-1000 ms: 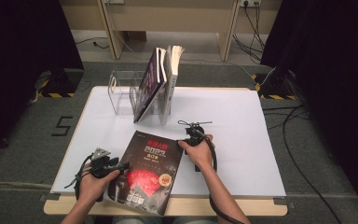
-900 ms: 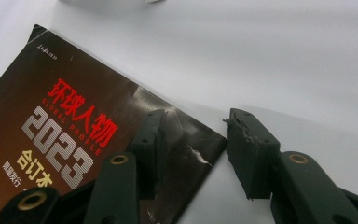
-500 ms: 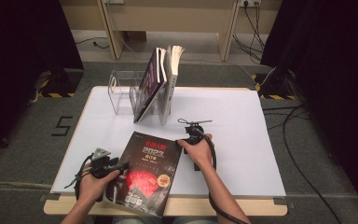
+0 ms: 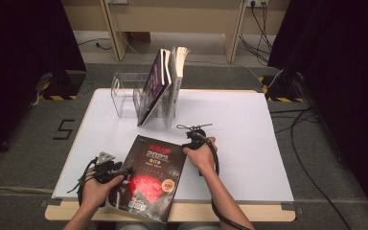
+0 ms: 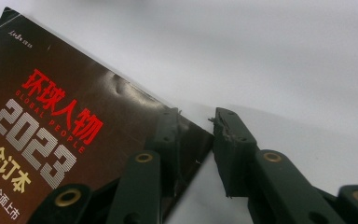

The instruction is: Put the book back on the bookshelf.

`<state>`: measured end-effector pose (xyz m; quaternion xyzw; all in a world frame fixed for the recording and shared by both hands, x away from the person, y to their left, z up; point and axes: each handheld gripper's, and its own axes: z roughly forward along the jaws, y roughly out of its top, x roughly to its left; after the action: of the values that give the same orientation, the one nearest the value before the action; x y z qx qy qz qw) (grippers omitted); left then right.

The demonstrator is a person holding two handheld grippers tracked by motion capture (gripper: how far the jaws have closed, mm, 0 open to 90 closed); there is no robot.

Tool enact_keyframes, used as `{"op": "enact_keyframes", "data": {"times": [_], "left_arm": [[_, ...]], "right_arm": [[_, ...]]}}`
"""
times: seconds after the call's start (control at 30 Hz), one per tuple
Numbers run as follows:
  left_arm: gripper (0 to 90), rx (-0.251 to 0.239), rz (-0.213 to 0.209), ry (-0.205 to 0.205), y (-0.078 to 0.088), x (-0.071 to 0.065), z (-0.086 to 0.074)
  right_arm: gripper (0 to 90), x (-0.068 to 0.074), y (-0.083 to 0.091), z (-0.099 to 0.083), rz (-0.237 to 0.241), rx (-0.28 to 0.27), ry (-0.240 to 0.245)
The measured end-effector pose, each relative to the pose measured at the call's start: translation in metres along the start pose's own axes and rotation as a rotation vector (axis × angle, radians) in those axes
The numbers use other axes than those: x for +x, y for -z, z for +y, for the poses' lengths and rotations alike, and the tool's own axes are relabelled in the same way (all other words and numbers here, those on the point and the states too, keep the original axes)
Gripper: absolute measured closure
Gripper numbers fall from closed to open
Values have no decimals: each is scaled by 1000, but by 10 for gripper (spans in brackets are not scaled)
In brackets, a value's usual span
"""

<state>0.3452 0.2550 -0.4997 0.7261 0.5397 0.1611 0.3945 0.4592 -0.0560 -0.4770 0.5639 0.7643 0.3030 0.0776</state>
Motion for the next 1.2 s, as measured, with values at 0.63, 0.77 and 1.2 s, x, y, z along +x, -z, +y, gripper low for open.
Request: {"op": "enact_keyframes", "data": {"times": [0.63, 0.77, 1.2], "left_arm": [[456, 2, 6, -10, 0, -1, 0], [457, 4, 5, -8, 1, 0, 0], [430, -11, 6, 25, 3, 3, 2]], "right_arm": [[871, 2, 5, -1, -1, -46, -23], [872, 2, 6, -2, 4, -56, -24], [882, 8, 18, 0, 29, -121, -20]]}}
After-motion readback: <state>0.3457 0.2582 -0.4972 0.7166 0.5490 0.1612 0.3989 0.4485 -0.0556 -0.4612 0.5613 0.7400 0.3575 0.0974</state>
